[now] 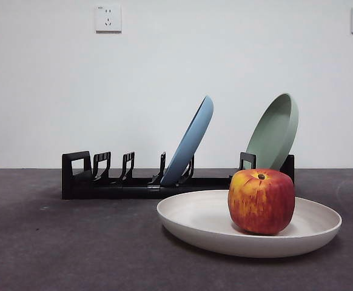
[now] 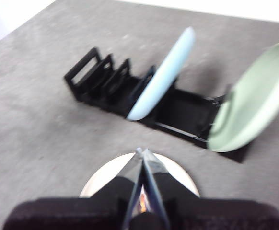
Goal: Take the yellow plate from the plate rack,put the plate on the table,take the apple from the table,put the apple in the plate
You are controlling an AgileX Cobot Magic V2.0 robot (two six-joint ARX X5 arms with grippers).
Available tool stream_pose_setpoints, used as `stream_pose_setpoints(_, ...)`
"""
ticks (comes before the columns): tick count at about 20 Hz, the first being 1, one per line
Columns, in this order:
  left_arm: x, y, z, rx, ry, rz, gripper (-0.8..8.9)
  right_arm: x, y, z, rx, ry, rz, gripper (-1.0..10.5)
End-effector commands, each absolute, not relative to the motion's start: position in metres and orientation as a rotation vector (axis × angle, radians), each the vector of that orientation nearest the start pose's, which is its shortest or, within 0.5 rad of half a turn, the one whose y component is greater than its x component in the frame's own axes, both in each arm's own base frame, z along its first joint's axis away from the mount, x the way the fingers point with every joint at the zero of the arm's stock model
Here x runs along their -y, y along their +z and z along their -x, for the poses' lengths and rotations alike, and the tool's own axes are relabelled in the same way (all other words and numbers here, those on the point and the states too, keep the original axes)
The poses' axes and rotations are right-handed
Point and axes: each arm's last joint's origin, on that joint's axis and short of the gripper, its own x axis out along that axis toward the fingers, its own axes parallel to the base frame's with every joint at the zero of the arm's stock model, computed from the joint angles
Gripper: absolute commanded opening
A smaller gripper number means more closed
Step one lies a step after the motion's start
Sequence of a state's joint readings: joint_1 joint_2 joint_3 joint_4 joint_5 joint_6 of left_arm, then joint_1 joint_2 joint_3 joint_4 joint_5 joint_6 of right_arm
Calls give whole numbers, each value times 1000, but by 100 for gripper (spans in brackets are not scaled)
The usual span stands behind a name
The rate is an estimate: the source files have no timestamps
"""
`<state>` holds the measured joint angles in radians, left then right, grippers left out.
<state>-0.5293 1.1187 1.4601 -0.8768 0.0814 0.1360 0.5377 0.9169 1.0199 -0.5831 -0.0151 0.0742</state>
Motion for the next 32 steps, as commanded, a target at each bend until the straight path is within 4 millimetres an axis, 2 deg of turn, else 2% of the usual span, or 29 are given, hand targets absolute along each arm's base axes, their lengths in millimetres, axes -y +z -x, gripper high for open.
stream_pose_setpoints(1, 99, 406, -165, -464, -621, -201, -9, -89, 342, -150, -494, 499, 44, -12)
stream_pose_setpoints(5, 87, 355, -148, -394, -539, -140, -9, -82, 299, -138, -526, 475, -39, -12)
stream_pose_setpoints(9, 76, 303, -130, -404, -507, -60, -9, -77, 252, -122, -552, 454, -133, -12)
stream_pose_setpoints(12, 71, 269, -122, -429, -474, -7, -9, -75, 230, -112, -542, 426, -128, -12)
stream_pose_setpoints(15, 67, 243, -116, -427, -455, 28, -9, -79, 215, -104, -528, 451, -126, -12)
stream_pose_setpoints(22, 66, 236, -115, -455, -439, 28, -3, -82, 209, -104, -554, 436, -112, 1)
stream_pose_setpoints(32, 65, 235, -114, -462, -437, 25, -3, -82, 209, -104, -554, 435, -111, 2)
